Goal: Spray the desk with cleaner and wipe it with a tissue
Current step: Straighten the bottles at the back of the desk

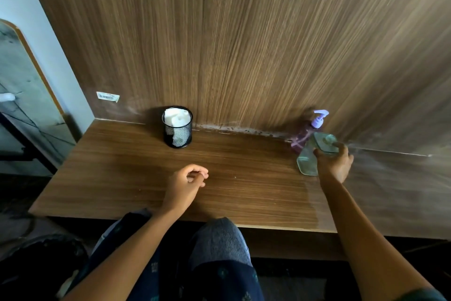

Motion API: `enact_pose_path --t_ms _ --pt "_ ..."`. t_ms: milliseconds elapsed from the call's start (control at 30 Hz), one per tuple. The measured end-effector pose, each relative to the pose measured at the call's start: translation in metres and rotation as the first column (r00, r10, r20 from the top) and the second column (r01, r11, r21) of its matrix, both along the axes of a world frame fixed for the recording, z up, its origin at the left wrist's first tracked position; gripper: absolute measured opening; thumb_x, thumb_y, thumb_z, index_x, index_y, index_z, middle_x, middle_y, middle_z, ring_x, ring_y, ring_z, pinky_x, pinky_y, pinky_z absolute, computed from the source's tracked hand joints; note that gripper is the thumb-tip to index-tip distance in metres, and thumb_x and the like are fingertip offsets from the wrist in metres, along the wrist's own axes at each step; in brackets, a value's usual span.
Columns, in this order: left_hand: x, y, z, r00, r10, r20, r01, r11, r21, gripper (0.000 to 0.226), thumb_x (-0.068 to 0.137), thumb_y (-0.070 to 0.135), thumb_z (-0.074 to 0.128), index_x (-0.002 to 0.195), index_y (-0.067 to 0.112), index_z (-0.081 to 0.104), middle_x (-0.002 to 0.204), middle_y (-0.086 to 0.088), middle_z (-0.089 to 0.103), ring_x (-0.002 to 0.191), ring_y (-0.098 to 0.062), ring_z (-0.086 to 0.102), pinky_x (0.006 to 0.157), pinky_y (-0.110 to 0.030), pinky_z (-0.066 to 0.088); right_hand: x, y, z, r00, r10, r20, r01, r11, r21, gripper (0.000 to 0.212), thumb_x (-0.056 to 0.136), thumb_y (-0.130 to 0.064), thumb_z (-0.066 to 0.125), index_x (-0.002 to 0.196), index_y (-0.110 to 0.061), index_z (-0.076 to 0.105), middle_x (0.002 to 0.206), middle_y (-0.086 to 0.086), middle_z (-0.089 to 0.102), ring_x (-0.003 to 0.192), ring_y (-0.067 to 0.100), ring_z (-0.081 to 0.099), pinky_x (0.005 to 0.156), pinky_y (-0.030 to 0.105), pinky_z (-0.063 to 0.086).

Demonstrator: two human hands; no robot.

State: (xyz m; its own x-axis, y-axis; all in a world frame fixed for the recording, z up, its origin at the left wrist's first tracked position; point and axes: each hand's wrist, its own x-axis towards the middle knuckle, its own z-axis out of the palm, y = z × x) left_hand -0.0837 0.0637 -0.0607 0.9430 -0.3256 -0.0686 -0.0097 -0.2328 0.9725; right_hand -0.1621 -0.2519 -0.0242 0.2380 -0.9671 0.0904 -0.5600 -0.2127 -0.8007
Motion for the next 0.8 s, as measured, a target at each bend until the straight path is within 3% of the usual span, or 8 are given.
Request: enact_pose_path --t_ms 100,233,400,467,533,633,700,800 --pt "-0.005 0.0 0.002 1.0 -0.016 -0.02 0.015 1.0 -0.01 0.02 0.086 0.004 0.056 0.08 0.02 0.066 0.083 0.0 0.07 0.06 -0.001 0.064 0.056 -0.01 0.048 -0.004 0.019 0.0 0.994 0.111 0.015 -0.109 0.989 -0.101 0.057 0.072 -0.025 0.074 0.124 -0.018 0.052 0.128 0.013 0.048 0.115 0.033 0.051 0.091 0.043 0.043" --pt "-0.015 -0.001 0.008 0.998 -0.07 0.001 0.07 0.997 -0.042 0.02 0.086 0.005 0.057 0.092 0.023 0.063 0.089 0.004 0.07 0.064 -0.002 0.066 0.064 -0.019 0.05 -0.004 0.055 0.001 0.941 0.336 0.032 -0.325 0.927 -0.186 0.057 0.069 -0.021 0.078 0.122 -0.014 0.055 0.124 0.012 0.051 0.112 0.026 0.052 0.084 0.031 0.04" --pt "-0.014 0.002 0.041 0.956 -0.189 0.222 0.184 0.982 0.043 0.063 0.079 0.003 0.066 0.128 0.035 0.042 0.127 0.006 0.052 0.095 -0.003 0.058 0.073 -0.013 0.05 0.011 0.111 0.013 0.777 0.627 -0.055 -0.62 0.748 -0.236 0.062 0.06 -0.017 0.082 0.116 -0.009 0.055 0.113 0.008 0.057 0.105 0.024 0.054 0.087 0.037 0.048" --pt "-0.006 0.01 0.061 0.899 -0.269 0.347 0.227 0.961 0.157 0.083 0.076 0.006 0.07 0.14 0.034 0.026 0.145 0.006 0.031 0.123 -0.009 0.043 0.093 -0.021 0.045 0.018 0.139 0.022 0.691 0.72 -0.065 -0.712 0.663 -0.229 0.062 0.059 -0.017 0.082 0.113 -0.011 0.053 0.112 0.006 0.057 0.104 0.021 0.054 0.087 0.038 0.049" --pt "0.007 0.021 0.08 0.815 -0.388 0.431 0.257 0.908 0.332 0.1 0.072 0.011 0.074 0.145 0.032 0.009 0.155 0.005 0.012 0.141 -0.013 0.018 0.113 -0.029 0.025 0.027 0.165 0.032 0.61 0.79 -0.07 -0.783 0.586 -0.207 0.06 0.058 -0.018 0.082 0.109 -0.013 0.052 0.11 0.004 0.058 0.103 0.019 0.055 0.087 0.037 0.049" --pt "0.029 0.048 0.097 0.743 -0.553 0.376 0.288 0.772 0.567 0.116 0.067 0.021 0.079 0.143 0.041 -0.007 0.157 0.007 -0.004 0.143 -0.012 -0.001 0.113 -0.032 0.013 0.041 0.208 0.045 0.48 0.873 -0.083 -0.871 0.463 -0.163 0.059 0.057 -0.023 0.083 0.106 -0.015 0.05 0.108 0.002 0.058 0.1 0.017 0.055 0.083 0.033 0.048" --pt "0.041 0.072 0.098 0.741 -0.584 0.332 0.25 0.699 0.67 0.115 0.065 0.027 0.08 0.143 0.042 -0.002 0.156 0.003 0.005 0.143 -0.018 0.007 0.11 -0.037 0.025 0.048 0.238 0.052 0.388 0.92 -0.06 -0.918 0.379 -0.118 0.06 0.056 -0.023 0.085 0.104 -0.019 0.048 0.108 -0.002 0.058 0.098 0.013 0.055 0.083 0.027 0.046" --pt "0.051 0.114 0.095 0.78 -0.532 0.329 0.132 0.653 0.745 0.105 0.058 0.036 0.08 0.143 0.03 0.02 0.141 0.002 0.036 0.128 -0.022 0.038 0.096 -0.042 0.045 0.059 0.279 0.055 0.265 0.964 -0.012 -0.963 0.264 -0.055 0.063 0.056 -0.017 0.086 0.102 -0.025 0.043 0.106 -0.007 0.056 0.099 0.008 0.055 0.085 0.023 0.045"
